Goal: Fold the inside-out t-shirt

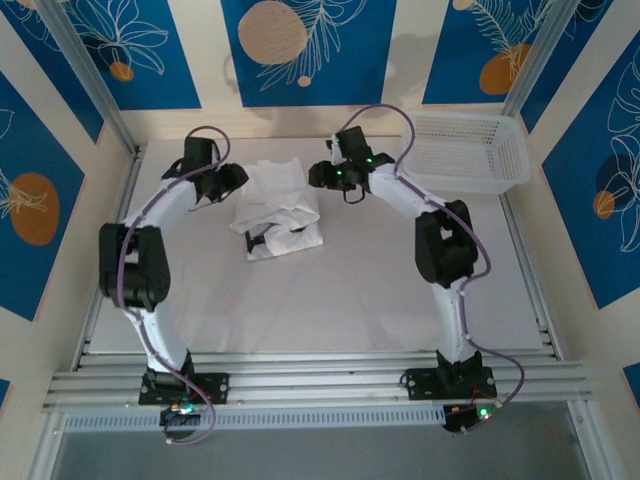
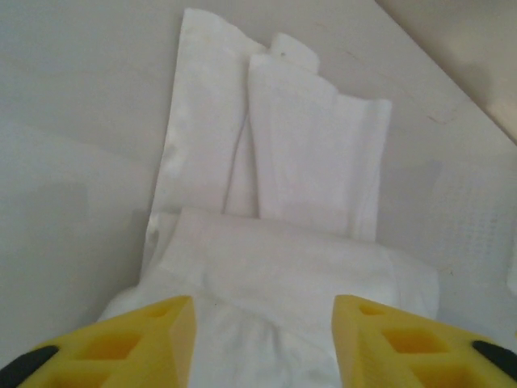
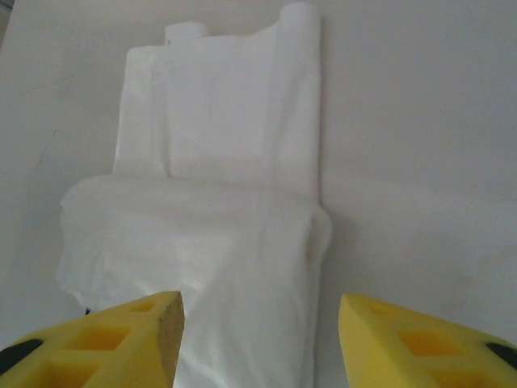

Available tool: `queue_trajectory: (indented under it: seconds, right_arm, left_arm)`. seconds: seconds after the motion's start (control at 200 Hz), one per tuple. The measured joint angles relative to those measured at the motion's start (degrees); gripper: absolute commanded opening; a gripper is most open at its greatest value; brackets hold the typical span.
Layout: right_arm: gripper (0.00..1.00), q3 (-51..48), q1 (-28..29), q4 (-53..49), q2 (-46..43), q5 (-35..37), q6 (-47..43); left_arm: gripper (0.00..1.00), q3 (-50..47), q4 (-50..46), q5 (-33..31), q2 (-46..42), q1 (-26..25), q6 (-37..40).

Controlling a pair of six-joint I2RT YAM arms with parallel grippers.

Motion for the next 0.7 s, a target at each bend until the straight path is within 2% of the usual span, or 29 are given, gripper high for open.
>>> queue_trajectory:
  seconds: [0.17,0.27,0.425,0.585,0.645,0.7]
  right_arm:
    - [0.53,-25.4,-0.5,9.6,-17.3,-2.1,2.8]
    - [0.53,-33.0,0.3,14.5,-19.0,-3.5,4.9]
    - [0.52,-34.4,1.6,18.2,-12.5,-4.9,7.2]
    - [0.48,-32.8,2.5,19.4,-7.4,-6.1,8.7]
    - [0.44,-31.5,2.9,19.6,-5.7,-6.5,9.3]
    - [0.35,-30.5,3.3,20.0,-4.5,-6.8,9.8]
  left_arm:
    - [0.50,-14.9,0.7,-2.3,-19.9,-1.6,1.8]
    - [0.49,-22.1,1.4,-2.6,-25.6,-3.6,2.2]
    - [0.49,-28.5,2.3,-1.8,-19.5,-5.5,2.2]
    - [0.49,-28.7,3.5,-0.5,-11.8,-6.6,2.1]
    - [0.47,-27.7,4.0,0.2,-9.7,-6.9,1.9]
    - [0.44,-26.9,4.9,0.6,-8.0,-7.3,1.4]
